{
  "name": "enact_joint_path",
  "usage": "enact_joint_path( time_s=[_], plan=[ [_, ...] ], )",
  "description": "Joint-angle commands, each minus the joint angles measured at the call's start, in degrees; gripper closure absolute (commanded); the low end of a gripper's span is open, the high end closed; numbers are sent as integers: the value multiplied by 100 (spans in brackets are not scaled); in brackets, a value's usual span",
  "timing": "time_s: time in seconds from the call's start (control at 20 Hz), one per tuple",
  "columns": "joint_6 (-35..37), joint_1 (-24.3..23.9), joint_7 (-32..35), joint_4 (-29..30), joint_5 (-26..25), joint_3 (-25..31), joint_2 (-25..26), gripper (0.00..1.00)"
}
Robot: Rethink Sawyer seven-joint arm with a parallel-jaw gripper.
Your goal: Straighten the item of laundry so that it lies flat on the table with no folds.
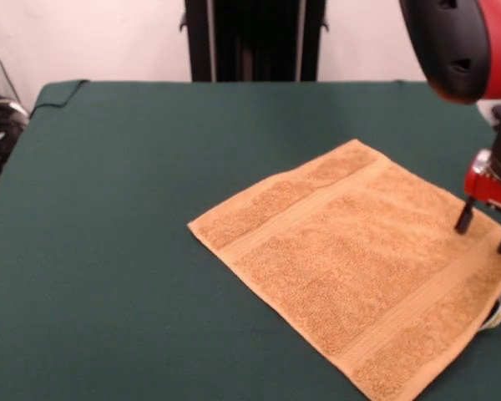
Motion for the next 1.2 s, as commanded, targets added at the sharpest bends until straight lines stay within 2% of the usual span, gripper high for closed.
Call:
enact_joint_path(
  time_s=[0.05, 0.35, 0.5, 0.7, 0.9, 1.2],
  plan=[
    [430, 213, 1562, -510, 511, 75, 222, 0],
    [485, 28, 1072, -221, 496, 33, 0, 0],
    [427, -286, 446, 253, 354, 96, -319, 0],
    [479, -703, -324, 563, 149, 193, -606, 0],
    [366, -844, -427, 678, 30, 241, -718, 0],
    [283, -1238, -1008, 1425, -306, 260, -1690, 0]
  ],
)
